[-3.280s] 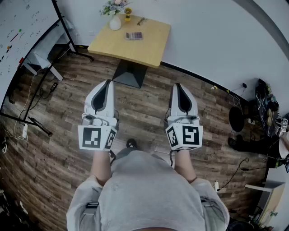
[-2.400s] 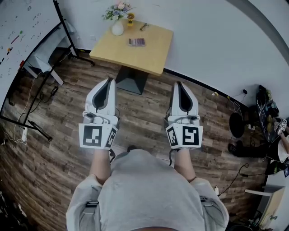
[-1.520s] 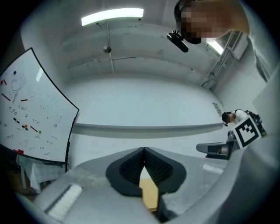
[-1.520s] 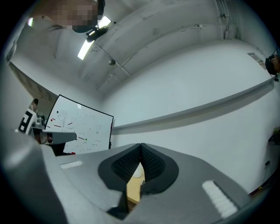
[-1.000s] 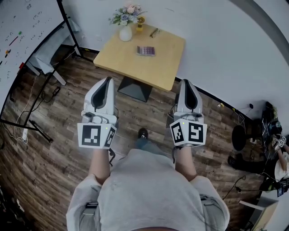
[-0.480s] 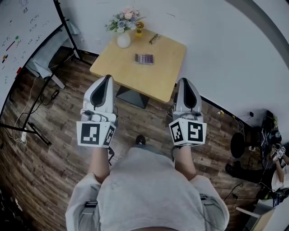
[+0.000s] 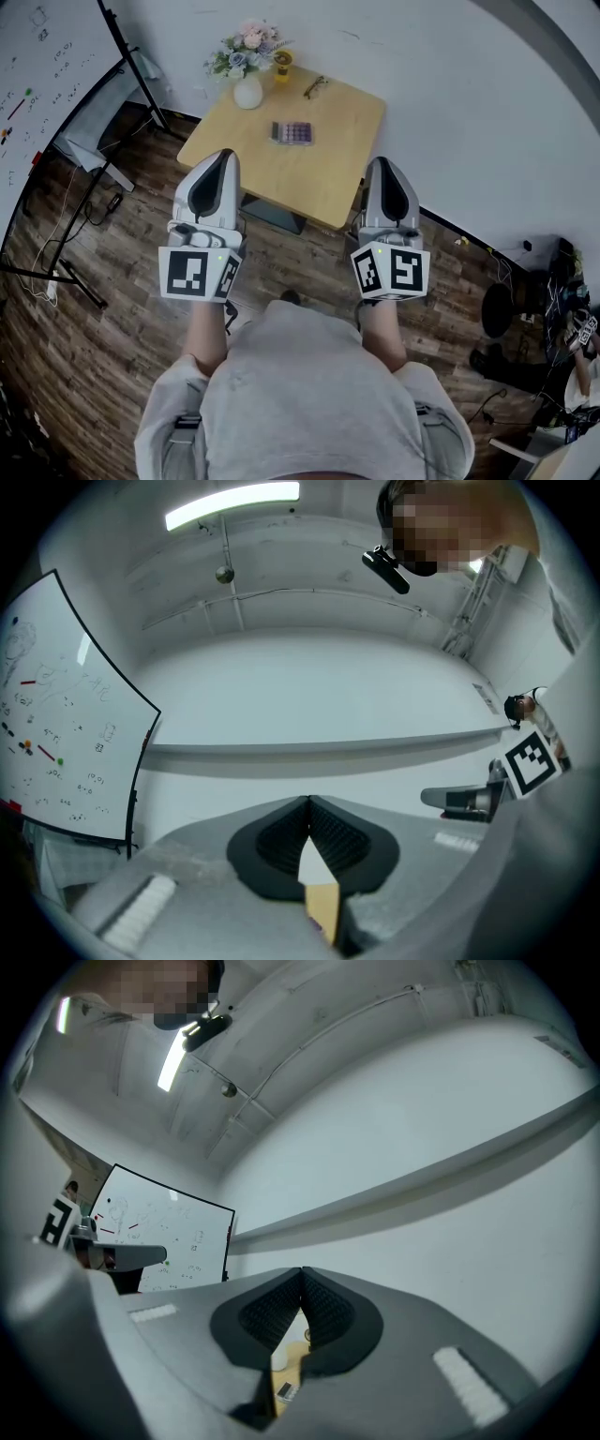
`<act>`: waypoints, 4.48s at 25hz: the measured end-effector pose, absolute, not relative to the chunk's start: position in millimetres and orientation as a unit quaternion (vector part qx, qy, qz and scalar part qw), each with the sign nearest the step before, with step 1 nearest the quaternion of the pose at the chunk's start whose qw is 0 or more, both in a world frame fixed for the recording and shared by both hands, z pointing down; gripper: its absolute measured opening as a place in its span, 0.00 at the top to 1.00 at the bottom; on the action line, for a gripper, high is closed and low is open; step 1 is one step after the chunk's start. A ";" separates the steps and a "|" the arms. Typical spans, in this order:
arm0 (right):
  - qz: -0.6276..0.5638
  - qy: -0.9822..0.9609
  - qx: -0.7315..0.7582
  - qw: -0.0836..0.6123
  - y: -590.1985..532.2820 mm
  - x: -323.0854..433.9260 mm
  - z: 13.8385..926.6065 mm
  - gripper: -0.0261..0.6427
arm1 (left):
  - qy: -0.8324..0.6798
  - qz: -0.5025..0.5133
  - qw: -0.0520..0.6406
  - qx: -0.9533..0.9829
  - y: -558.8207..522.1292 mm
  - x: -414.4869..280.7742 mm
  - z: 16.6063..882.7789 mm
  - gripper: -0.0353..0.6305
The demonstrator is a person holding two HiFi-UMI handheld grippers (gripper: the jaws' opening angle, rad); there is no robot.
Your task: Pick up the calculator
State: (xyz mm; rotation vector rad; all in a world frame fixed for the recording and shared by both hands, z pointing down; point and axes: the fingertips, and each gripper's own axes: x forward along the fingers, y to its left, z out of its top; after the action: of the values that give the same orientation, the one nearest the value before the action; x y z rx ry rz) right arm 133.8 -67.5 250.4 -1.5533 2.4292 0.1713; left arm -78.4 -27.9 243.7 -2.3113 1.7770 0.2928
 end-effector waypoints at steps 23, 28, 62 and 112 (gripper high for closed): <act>0.026 0.844 -0.524 0.112 -159.8 131.9 281.3 0.96 | 0.605 0.079 0.080 -0.788 -120.3 -70.2 268.3 0.94; 0.026 0.844 -0.525 0.107 -195.8 121.9 279.6 0.96 | 0.601 0.075 0.077 -0.792 -157.4 -77.1 269.7 0.94; -0.073 0.852 -0.518 0.004 -381.9 32.3 368.2 0.96 | 0.574 -0.043 -0.068 -0.815 -352.1 -131.0 394.1 0.94; -0.465 0.752 -0.417 -0.211 -406.9 17.1 668.6 0.58 | 0.458 -0.195 -0.453 -0.740 -386.8 -96.1 664.1 0.65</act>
State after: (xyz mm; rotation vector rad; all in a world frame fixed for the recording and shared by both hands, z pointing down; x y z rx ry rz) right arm 17.1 -406.9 668.6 -1.5239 2.7433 -1.6970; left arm -96.1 -386.8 664.1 -3.3858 2.0973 -0.8905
